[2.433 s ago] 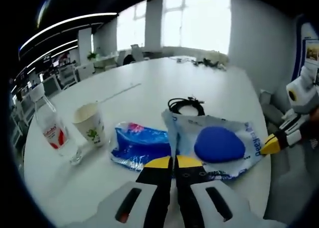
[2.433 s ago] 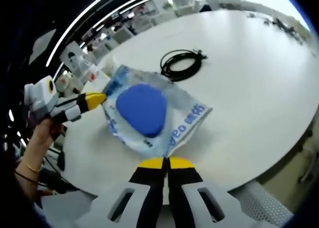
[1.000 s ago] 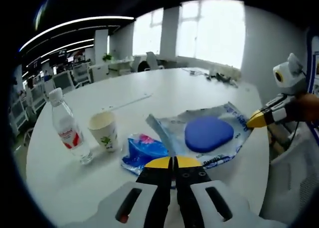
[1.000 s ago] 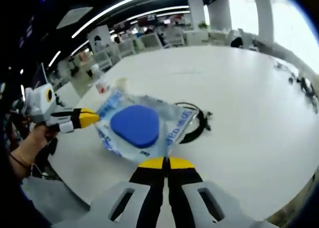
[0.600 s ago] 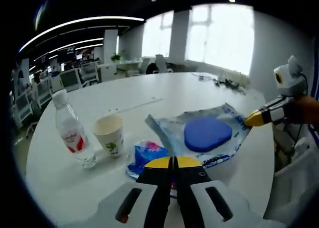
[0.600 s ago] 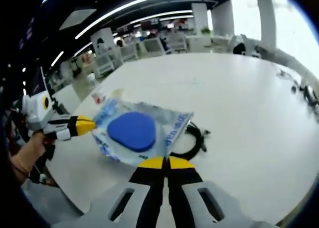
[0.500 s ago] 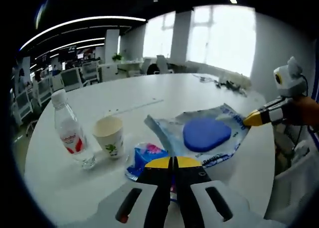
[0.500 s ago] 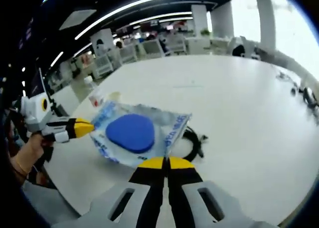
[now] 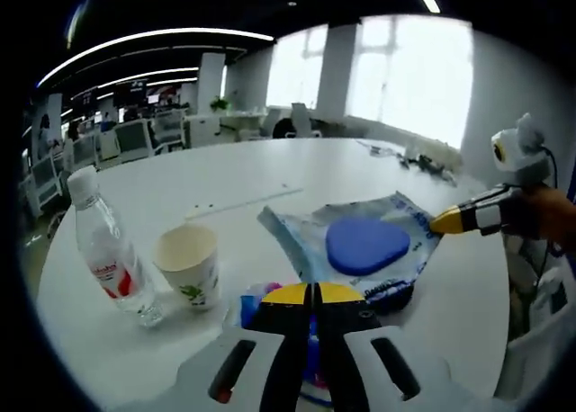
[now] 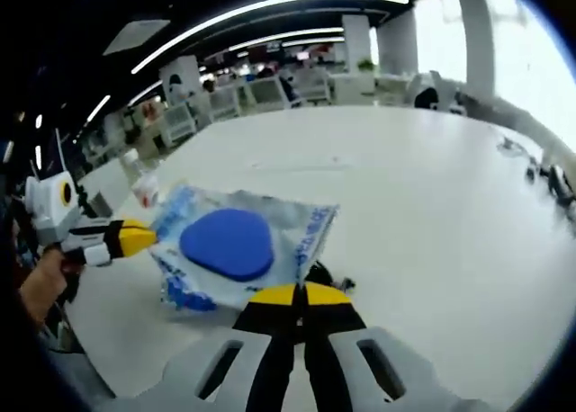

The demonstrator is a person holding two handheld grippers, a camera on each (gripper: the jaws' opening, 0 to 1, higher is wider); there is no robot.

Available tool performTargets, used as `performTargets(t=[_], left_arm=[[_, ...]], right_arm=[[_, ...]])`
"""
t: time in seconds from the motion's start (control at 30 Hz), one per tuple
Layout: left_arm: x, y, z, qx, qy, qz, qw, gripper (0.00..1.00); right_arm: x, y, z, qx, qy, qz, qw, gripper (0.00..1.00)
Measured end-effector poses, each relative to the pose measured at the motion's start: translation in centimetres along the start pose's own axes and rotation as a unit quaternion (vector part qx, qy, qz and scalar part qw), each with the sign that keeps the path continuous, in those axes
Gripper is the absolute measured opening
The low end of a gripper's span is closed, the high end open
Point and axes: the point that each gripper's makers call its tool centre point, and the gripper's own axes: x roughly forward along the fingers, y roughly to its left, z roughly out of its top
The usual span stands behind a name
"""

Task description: Arrange the tabletop items into an orderly group along one side of the table until the central work area is clear of visible clutter.

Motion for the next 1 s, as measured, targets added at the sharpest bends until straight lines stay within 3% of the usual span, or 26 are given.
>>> performTargets(t=[0.27,0.37,1.0], left_arm=[[2.0,0.7,0.3,-0.021,-0.013,-0.004,0.9997,0.01],[2.8,1.2,0.2,-0.049,-0.014,-0.009,0.9987,0.02],[5.8,4.8,0.0,-0.118,-0.023,0.081,0.9894,0.01]], right_arm=[[2.7,-1.4,1.4,-0.019,0.003,-0.004,0.9998,0.00],[3.7,-1.8,2.1,-0.029,-0.002,0.000,0.9996,0.00],[9.8,-2.5,3.7,-0.042,0.002,0.029,0.9987,0.00]])
